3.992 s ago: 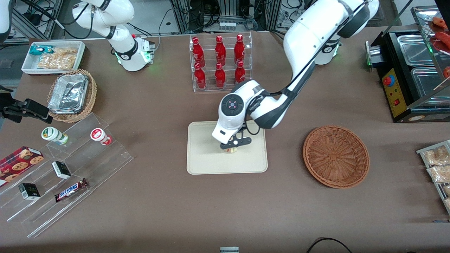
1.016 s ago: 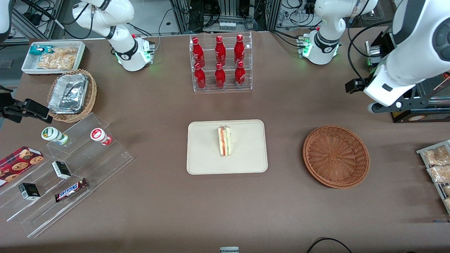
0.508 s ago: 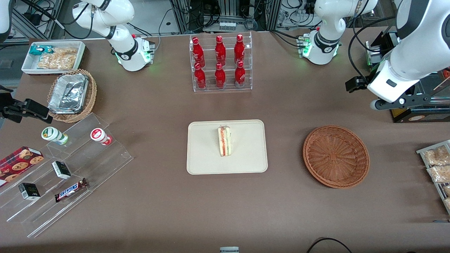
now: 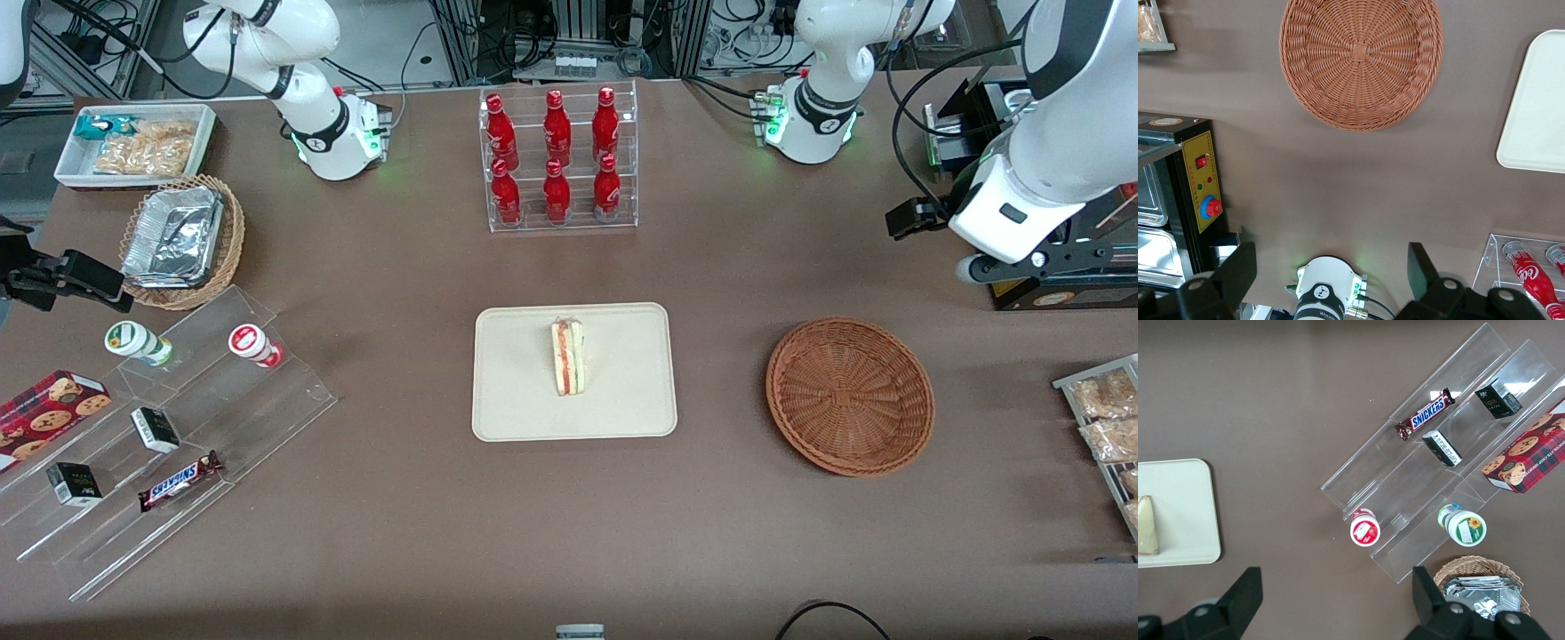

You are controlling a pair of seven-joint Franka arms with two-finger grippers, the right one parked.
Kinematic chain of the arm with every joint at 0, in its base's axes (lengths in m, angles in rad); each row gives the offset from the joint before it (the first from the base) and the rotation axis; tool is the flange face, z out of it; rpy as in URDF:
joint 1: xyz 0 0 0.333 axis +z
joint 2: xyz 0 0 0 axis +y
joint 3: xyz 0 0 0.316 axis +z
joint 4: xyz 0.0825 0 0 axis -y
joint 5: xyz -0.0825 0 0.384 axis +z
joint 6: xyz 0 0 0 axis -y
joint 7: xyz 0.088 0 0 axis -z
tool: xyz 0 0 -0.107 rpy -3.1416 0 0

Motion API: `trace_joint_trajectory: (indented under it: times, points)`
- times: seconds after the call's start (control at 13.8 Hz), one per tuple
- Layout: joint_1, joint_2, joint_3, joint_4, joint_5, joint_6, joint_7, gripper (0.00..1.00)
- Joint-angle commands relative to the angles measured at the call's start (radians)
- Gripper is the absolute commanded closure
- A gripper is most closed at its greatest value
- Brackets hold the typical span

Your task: Place sandwich from basket to tray

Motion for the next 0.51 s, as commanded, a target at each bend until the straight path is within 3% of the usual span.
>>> trace_joint_trajectory:
  times: [0.0, 0.44]
  points:
    - [0.015, 0.013, -0.007, 0.024, -0.013, 0.001, 0.009, 0.00]
    - [0.016, 0.013, -0.007, 0.024, -0.012, 0.006, 0.011, 0.00]
